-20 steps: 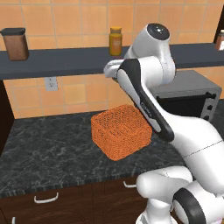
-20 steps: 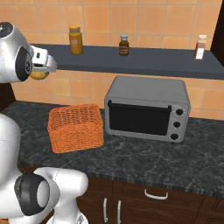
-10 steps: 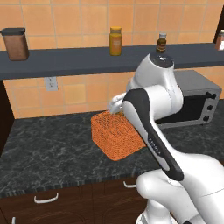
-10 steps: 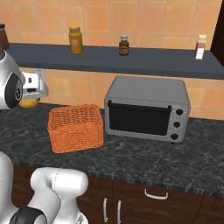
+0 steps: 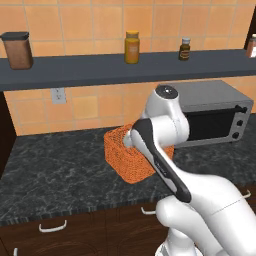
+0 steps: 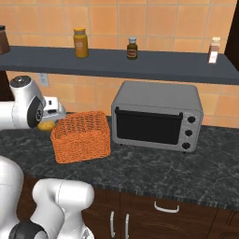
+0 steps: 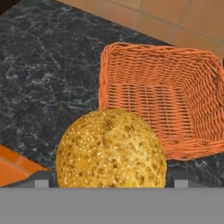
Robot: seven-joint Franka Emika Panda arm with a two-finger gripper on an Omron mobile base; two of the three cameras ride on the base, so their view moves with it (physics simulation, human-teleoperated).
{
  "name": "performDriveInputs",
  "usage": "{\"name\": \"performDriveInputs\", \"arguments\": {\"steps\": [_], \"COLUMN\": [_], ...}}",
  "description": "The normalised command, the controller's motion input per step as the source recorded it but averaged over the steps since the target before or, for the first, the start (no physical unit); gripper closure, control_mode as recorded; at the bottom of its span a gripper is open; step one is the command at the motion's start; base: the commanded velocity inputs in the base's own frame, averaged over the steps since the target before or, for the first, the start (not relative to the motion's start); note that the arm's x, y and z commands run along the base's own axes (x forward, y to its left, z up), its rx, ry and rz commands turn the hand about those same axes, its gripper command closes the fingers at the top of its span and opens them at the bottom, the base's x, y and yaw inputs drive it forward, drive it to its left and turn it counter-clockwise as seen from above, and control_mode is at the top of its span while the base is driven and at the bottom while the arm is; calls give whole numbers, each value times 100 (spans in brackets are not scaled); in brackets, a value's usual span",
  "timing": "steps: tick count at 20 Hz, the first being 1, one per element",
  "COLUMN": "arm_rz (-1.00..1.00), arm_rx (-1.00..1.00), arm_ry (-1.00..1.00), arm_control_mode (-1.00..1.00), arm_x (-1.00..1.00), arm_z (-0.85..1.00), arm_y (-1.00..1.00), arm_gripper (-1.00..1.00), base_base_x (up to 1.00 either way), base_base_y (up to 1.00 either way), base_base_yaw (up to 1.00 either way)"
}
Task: Open the cabinet, pick up the bread from the cabinet and place it in the basket. Then move the basket to the dining counter.
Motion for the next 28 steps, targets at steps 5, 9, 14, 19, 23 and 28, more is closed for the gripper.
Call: {"name": "performDriveInputs", "arguments": {"steps": [5,9,14,19,23,28], "arm_rz": [0,0,0,0,0,0], "arm_rx": [-8,-9,0,0,0,1], "arm_ry": [6,3,8,7,12,4], "arm_control_mode": [-100,-100,-100,-100,-100,-100], "arm_x": [61,48,42,35,41,26], "arm_z": [-51,-35,-18,-25,-30,-14], "arm_y": [-7,-13,-42,-5,0,-7], "arm_gripper": [100,100,100,100,100,100], "base_base_x": [0,0,0,0,0,0], "base_base_y": [0,0,0,0,0,0], "base_base_yaw": [0,0,0,0,0,0]}}
